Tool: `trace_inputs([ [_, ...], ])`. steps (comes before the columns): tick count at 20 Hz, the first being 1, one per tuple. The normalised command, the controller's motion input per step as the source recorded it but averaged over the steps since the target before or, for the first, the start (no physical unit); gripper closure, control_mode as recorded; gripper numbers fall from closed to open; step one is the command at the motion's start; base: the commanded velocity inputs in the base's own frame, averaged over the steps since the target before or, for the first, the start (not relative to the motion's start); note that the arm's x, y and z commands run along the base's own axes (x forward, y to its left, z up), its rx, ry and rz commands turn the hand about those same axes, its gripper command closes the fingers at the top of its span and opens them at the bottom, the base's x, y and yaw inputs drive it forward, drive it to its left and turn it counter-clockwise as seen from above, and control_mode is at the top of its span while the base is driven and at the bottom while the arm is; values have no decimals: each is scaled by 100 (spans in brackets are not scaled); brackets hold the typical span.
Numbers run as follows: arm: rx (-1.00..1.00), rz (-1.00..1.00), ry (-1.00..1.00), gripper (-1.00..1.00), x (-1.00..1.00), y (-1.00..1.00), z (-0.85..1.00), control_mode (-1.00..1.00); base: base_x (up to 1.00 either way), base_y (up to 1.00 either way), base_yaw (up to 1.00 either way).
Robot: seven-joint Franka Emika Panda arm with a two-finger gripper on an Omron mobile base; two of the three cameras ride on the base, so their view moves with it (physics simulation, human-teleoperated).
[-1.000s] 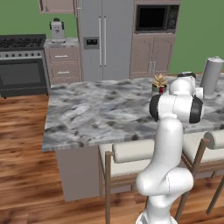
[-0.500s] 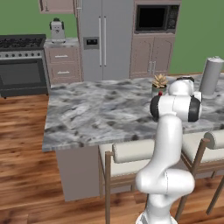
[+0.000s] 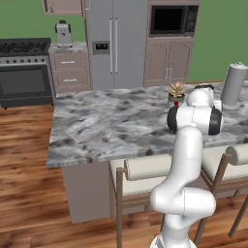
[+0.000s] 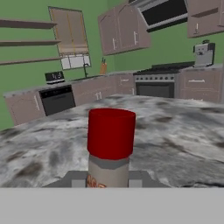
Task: Get the candle and the liquor from the cabinet and move them to the dining counter.
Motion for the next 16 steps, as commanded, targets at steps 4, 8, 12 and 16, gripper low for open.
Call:
trace_inputs([
  [4,0,0,0,100,0,0,0,-100,0,0,0],
  [8,0,0,0,100,0,0,0,-100,0,0,0],
  [12,0,0,0,100,0,0,0,-100,0,0,0],
  [16,0,0,0,-100,0,0,0,-100,0,0,0],
])
